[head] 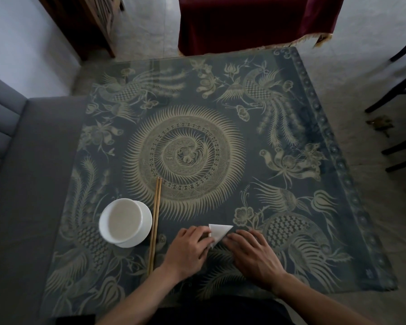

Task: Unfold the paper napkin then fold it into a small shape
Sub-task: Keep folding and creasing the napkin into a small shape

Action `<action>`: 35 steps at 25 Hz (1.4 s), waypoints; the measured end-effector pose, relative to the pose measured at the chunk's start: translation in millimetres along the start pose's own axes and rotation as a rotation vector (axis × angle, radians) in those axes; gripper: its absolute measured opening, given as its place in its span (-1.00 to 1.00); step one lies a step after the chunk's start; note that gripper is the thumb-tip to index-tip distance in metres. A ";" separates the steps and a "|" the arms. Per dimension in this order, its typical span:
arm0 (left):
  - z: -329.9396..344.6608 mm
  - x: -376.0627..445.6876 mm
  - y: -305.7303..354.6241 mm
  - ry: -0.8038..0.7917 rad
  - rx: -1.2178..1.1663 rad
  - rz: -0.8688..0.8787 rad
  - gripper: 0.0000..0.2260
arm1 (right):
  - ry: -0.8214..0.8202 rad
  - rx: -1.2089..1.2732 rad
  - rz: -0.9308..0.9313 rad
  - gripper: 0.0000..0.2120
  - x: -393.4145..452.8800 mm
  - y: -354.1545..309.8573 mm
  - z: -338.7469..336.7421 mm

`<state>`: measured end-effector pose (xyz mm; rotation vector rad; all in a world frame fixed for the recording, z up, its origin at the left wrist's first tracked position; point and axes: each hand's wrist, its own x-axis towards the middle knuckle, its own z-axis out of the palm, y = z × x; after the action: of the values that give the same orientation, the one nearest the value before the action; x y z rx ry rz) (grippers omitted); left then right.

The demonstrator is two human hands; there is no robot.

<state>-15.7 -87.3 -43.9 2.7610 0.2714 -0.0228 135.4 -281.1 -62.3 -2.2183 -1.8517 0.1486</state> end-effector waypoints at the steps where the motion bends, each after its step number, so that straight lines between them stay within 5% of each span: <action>1: 0.7 -1.2 -0.3 -0.011 0.005 -0.003 -0.78 | -0.018 -0.007 0.007 -0.53 2.7 -2.1 -0.5; 9: -5.8 -9.9 -5.8 -0.102 0.018 0.055 -0.60 | -0.262 -0.108 0.009 -0.39 15.4 -8.1 0.1; 16: -6.2 -24.9 -17.0 -0.161 0.009 0.131 -0.58 | -0.292 -0.054 -0.050 -0.36 14.3 -2.2 -0.4; 21: -13.6 -10.5 -9.8 -0.109 -0.012 0.023 -0.58 | -0.316 -0.071 -0.066 -0.37 15.4 -0.5 1.5; 25: -4.0 1.6 5.8 -0.233 0.141 0.044 -0.41 | -0.325 -0.080 -0.064 -0.37 15.8 -2.8 0.2; 35: -2.8 -13.2 -12.4 -0.338 0.243 0.003 -0.39 | -0.303 -0.095 -0.033 -0.38 15.2 2.0 0.4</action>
<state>-31.1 -77.4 -45.0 2.9310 0.1832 -0.5501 140.1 -266.5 -61.9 -2.3333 -2.0869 0.4200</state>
